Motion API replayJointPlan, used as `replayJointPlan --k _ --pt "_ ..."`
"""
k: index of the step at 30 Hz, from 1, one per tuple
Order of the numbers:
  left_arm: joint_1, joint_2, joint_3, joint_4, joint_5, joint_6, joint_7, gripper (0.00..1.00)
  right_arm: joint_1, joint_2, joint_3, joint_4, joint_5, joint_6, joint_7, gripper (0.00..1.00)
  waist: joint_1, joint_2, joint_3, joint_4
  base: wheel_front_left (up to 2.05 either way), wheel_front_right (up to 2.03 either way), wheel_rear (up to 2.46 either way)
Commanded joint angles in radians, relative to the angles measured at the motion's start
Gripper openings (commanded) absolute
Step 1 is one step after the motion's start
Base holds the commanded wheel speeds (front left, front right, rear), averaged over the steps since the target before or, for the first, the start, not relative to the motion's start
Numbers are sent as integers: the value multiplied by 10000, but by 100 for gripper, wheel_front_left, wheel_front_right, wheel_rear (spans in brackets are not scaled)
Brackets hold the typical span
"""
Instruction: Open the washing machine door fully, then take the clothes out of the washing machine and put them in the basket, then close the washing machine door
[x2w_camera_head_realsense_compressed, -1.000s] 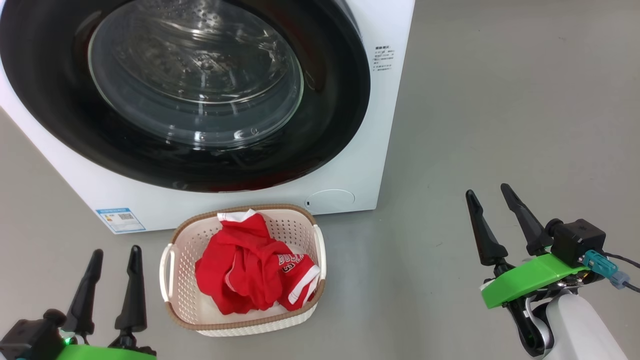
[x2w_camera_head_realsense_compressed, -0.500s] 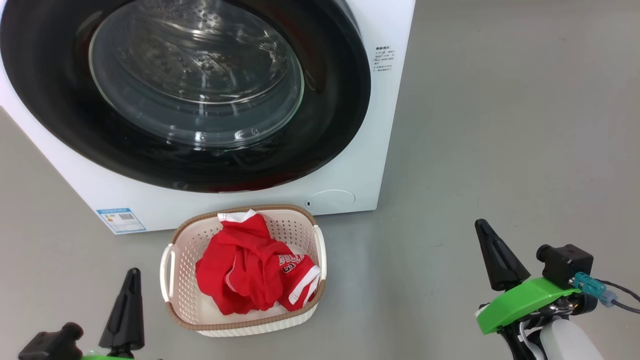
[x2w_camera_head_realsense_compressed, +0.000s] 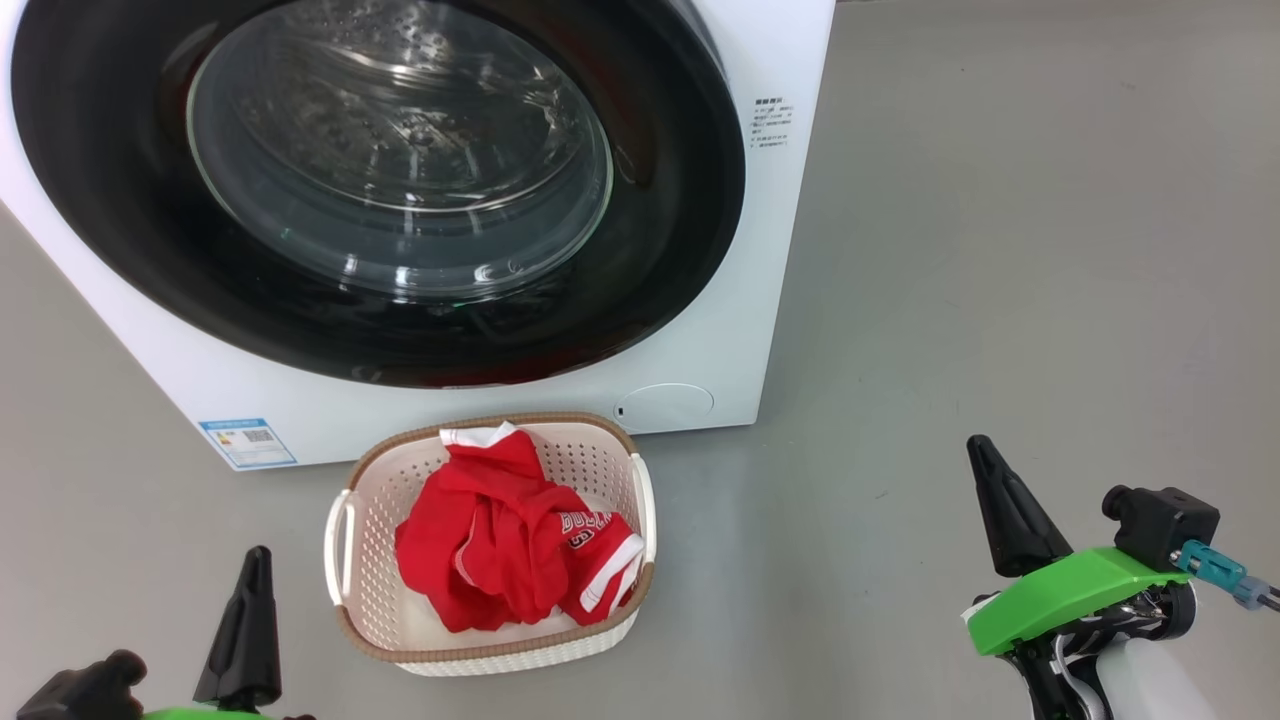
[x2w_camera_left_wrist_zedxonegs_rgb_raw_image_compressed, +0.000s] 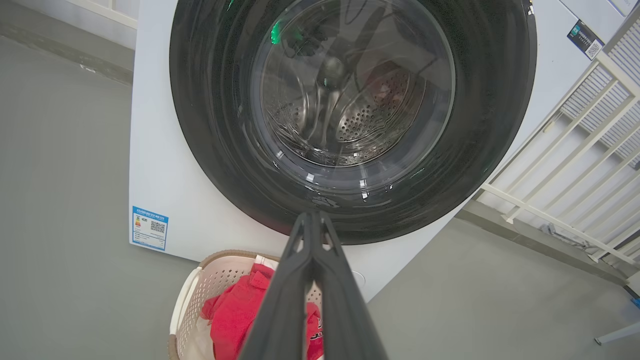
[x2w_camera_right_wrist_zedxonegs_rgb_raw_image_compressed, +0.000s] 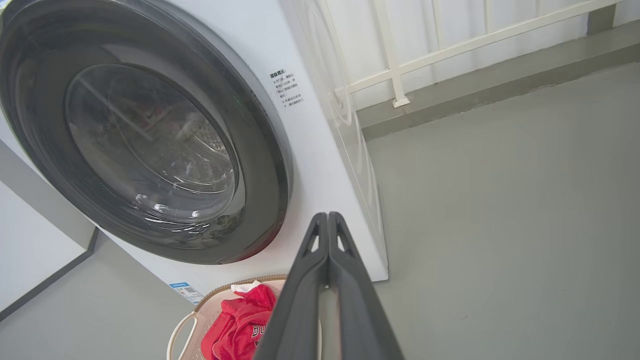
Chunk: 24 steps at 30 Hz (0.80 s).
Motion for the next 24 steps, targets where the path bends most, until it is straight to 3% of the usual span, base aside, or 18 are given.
replayJointPlan --k 1,24 --pt "-319 108 203 -167 -248 -49 51 0 -136 -32 -74 -321 321 -5 83 0 -1 0 -10 6 0 0 0" --pt "-478 -95 567 77 -2181 -103 684 0 143 134 -412 -519 2594 -9 736 0 -1 0 -145 81 0 0 0"
